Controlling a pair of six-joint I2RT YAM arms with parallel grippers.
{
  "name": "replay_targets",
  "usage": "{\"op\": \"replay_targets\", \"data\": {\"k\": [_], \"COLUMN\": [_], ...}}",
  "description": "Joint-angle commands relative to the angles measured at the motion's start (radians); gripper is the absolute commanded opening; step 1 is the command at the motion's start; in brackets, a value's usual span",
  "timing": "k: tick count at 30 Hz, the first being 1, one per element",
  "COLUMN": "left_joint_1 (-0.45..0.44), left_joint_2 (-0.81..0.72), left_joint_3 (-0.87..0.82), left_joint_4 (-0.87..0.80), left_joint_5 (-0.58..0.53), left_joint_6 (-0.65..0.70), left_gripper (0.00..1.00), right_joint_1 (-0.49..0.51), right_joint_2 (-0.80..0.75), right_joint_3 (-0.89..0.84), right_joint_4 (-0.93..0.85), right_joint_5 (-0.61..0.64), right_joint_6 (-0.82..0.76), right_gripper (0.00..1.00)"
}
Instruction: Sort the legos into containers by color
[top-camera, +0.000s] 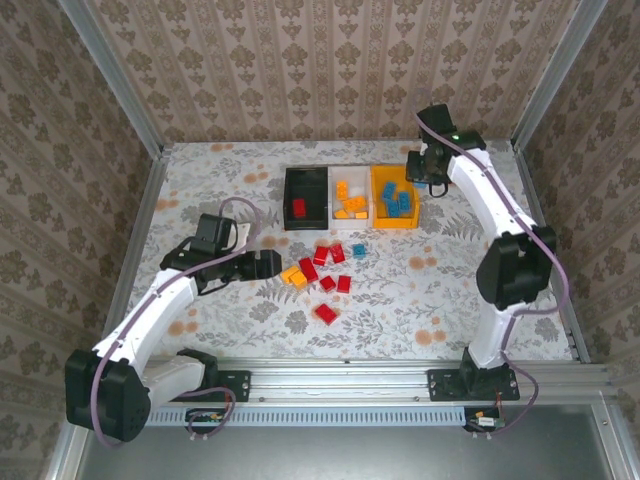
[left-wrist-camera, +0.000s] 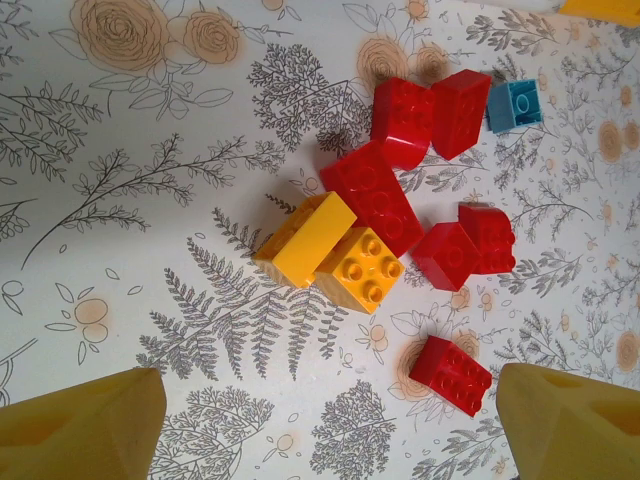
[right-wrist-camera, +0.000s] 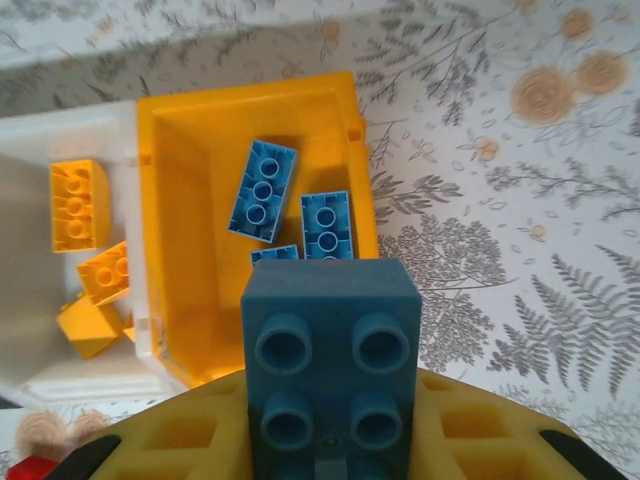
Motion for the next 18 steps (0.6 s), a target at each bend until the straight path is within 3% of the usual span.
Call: {"op": "replay_targets", "data": {"k": [1, 11, 18], "left_joint_1": [0.008, 0.007, 0.007], "left_joint_2": [-0.008, 0.003, 0.017], "left_joint_3": [-0.014, -0.016, -0.019], "left_joint_4": [-0.011, -0.006, 0.008], "left_joint_5": [0.012, 0.009, 0.012], "left_joint_6": [-0.014, -0.014, -0.017], "left_gripper": [0.88, 0.88, 0.89], "right_joint_1": [0.001, 0.001, 0.000], "right_joint_2": [0.079, 0.283, 0.277], "right_joint_3": [0.075, 0.166, 0.171], "right_joint_4": [-0.057, -0.058, -0.054], "right_joint_5": [-0.038, -0.051, -0.060], "right_joint_6": [-0.014, -0.020, -0.019], "right_gripper": [0.31, 0.33, 0.58]}}
